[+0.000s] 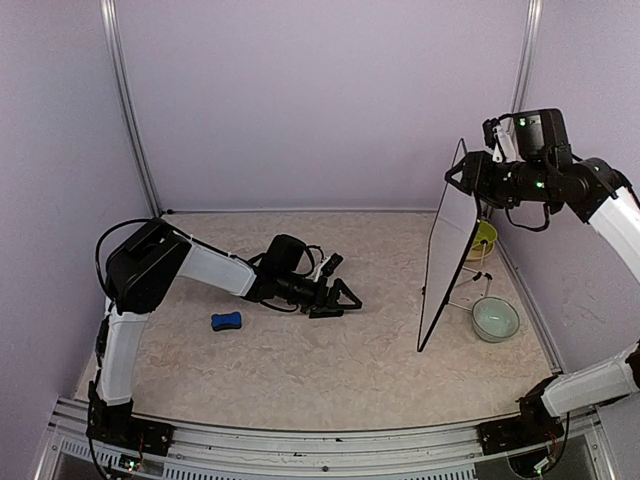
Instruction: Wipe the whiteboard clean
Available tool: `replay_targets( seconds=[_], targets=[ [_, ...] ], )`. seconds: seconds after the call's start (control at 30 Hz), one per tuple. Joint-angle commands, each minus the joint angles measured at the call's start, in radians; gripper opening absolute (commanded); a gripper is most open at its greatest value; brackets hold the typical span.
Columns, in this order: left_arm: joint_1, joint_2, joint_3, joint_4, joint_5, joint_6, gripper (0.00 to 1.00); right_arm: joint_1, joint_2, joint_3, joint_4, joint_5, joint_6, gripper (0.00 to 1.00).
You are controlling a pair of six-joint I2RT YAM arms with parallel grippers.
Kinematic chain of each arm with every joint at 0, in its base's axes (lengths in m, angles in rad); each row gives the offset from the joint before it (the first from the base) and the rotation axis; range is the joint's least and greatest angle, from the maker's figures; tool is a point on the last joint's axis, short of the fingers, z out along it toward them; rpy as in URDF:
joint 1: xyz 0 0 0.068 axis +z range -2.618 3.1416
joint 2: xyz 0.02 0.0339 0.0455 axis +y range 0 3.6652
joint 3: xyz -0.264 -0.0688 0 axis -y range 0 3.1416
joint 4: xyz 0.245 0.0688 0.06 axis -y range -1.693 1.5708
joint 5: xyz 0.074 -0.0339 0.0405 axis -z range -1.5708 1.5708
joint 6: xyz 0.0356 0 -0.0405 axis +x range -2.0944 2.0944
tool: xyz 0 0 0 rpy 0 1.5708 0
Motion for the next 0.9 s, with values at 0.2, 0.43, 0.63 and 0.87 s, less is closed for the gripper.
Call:
replay_targets(
  seconds=[0.2,0.43,0.63,0.87],
  targets=[
    [-0.011,0.056,0.048,-0.157,-0.095,0.031,0.99,-0.010,-0.103,0.071,0.108,0.129,-0.049,0.13],
    [-0.037,0.169,0.468,-0.451,-0.320,0.352,0.99,-0.011,-0.133,0.109,0.069,0.198,-0.067,0.14],
    [-0.055,0.192,0.571,-0.323,-0.410,0.613,0.99,-0.011,-0.144,0.130,0.048,0.257,-0.071,0.15],
    [-0.103,0.255,0.627,-0.133,-0.365,0.889,0.99,-0.011,-0.163,0.161,0.028,0.327,-0.084,0.14]
  ],
)
